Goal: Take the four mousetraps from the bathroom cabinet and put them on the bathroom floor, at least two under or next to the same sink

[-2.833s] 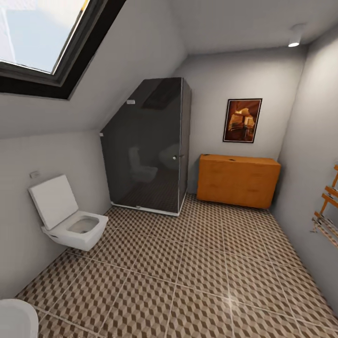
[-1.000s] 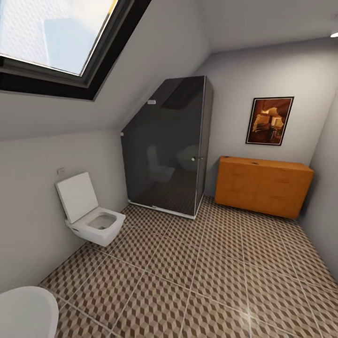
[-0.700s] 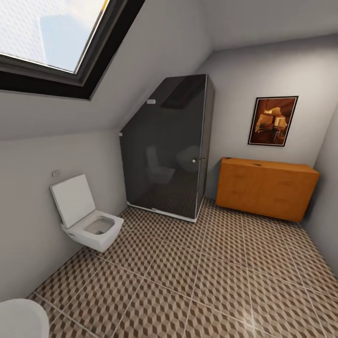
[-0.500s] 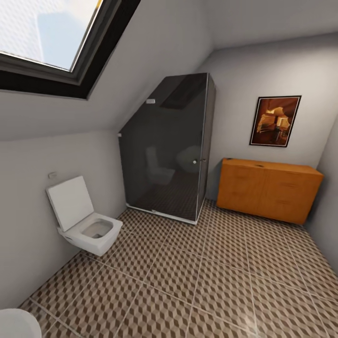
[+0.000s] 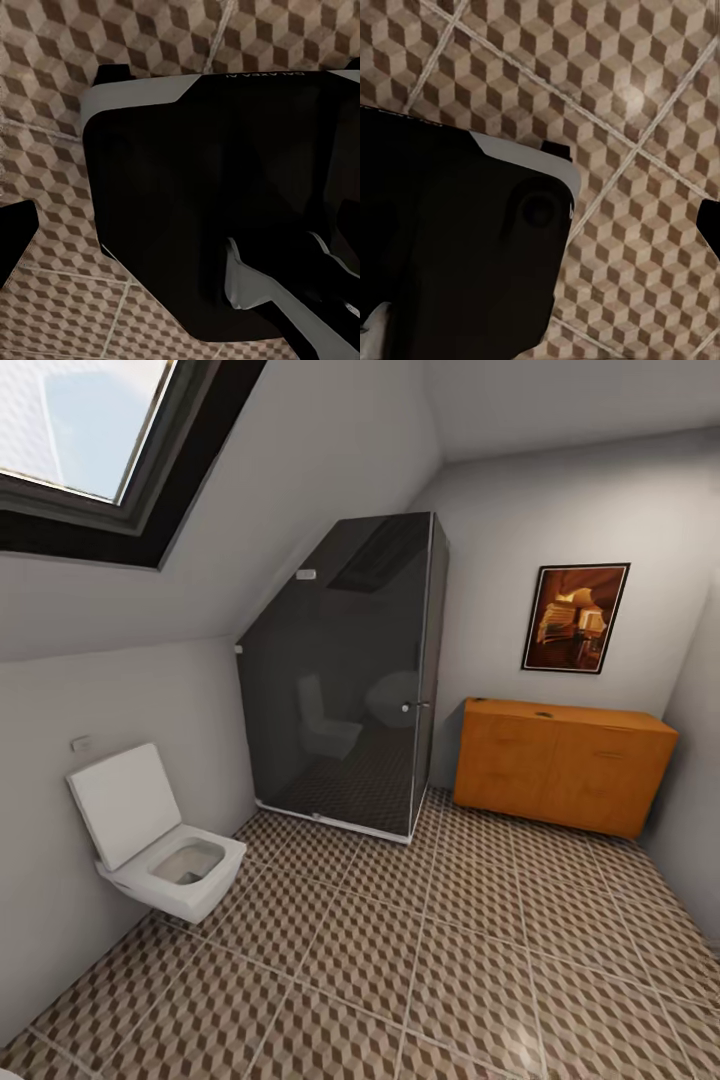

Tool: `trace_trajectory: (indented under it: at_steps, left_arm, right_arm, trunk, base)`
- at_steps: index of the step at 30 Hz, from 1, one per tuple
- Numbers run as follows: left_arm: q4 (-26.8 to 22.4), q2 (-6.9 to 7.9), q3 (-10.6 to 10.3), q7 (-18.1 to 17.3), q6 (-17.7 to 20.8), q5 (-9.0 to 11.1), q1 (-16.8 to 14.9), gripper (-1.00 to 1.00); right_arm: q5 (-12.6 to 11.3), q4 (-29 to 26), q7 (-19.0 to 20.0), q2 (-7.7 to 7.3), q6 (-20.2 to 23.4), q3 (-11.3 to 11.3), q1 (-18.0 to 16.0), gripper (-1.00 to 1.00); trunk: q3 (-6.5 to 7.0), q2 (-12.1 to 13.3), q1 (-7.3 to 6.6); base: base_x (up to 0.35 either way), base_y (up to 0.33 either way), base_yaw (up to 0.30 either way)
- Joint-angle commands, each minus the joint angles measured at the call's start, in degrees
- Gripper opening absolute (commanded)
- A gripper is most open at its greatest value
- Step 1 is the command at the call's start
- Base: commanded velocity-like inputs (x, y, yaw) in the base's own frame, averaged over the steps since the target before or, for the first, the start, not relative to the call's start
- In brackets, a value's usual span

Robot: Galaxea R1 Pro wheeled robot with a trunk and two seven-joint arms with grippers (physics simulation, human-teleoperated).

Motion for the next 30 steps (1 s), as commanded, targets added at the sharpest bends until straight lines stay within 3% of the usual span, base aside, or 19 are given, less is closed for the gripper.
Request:
trace_trajectory:
  at_steps: [1,8,30]
  left_arm:
    - [-0.11,0.04,-0.45,0.30,0.26,0.57,-0.02,1.00]
    - [-0.11,0.03,-0.47,0.34,0.24,0.55,-0.02,1.00]
    - [-0.08,-0.13,-0.42,0.44,0.28,0.57,-0.02,1.00]
  right_arm:
    - [-0.15,0.18,0.08,-0.02,-0.27,-0.20,-0.10,1.00]
    - [-1.93,0.18,0.09,-0.11,-0.15,-0.18,-0.10,1.00]
    - [-2.28,0.18,0.06,-0.08,-0.12,-0.18,-0.10,1.00]
  trunk:
    - [-0.12,-0.10,0.03]
    - [-0.12,-0.10,0.03]
    - [-0.12,-0.10,0.03]
  base:
    - [0.018,0.000,-0.257]
    - [0.008,0.000,-0.279]
    - [0.006,0.000,-0.268]
